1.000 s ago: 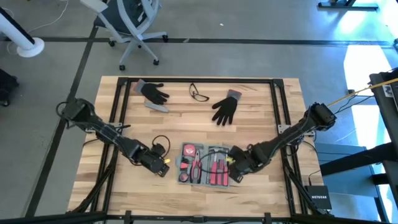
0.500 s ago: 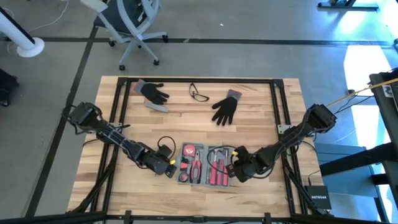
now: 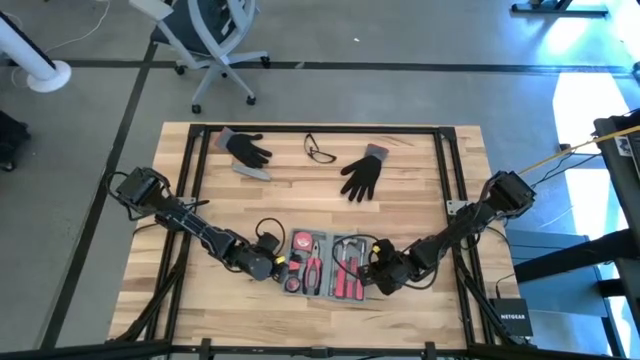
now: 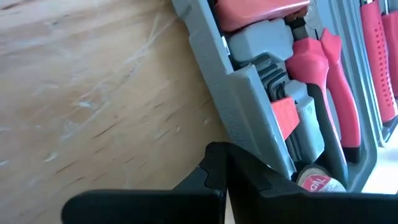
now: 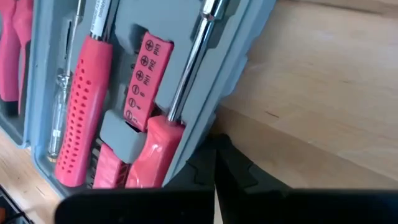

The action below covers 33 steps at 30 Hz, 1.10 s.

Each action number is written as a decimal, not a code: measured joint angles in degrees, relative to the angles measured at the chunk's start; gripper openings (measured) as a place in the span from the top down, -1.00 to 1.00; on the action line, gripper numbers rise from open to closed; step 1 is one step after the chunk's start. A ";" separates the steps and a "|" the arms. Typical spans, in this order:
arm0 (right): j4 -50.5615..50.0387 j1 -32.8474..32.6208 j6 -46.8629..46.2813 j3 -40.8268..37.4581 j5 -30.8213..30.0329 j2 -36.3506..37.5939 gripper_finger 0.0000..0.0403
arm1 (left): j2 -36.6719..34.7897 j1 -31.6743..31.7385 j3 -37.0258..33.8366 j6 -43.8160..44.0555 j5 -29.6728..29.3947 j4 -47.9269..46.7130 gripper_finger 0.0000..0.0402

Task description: Prefit tool cases

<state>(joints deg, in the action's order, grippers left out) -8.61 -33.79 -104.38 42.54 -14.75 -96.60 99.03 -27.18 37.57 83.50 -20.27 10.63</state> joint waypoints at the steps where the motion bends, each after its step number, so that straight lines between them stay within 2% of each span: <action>1: -0.04 0.05 0.10 0.00 0.13 0.00 1.00 | -0.27 0.03 0.20 -0.20 0.12 -0.15 1.00; 8: -0.14 1.14 1.14 0.08 0.56 -0.03 1.00 | -3.27 0.17 1.82 -2.53 0.48 -2.97 1.00; 10: 0.04 1.42 1.59 0.09 0.94 -0.06 1.00 | -4.94 0.24 2.55 -2.71 -1.21 -4.05 1.00; 13: 0.90 1.81 2.95 0.26 1.26 -0.61 1.00 | -7.22 0.99 4.16 -3.77 -6.69 1.88 1.00; 15: 2.67 2.22 3.52 0.39 1.24 -1.11 1.00 | -8.75 1.68 5.83 -6.09 -8.03 4.89 1.00; 20: 5.09 3.57 5.58 0.42 1.52 -1.73 1.00 | -9.01 3.21 7.86 -14.00 -6.94 1.67 1.00; 23: 5.04 3.64 6.10 0.82 2.55 -1.73 1.00 | -9.19 3.39 8.66 -14.36 -6.35 2.16 1.00; 28: 4.94 3.60 7.15 0.90 4.25 -1.73 1.00 | -9.08 3.33 8.41 -13.23 -6.10 -3.68 1.00; 33: 5.12 3.58 7.17 0.90 4.46 -1.73 1.00 | -9.08 3.39 8.40 -13.41 -6.01 -5.47 1.00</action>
<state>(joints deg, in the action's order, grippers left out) -3.49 -30.22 -97.21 43.44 -10.29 -98.32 89.95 -23.79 45.98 70.08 -26.28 5.16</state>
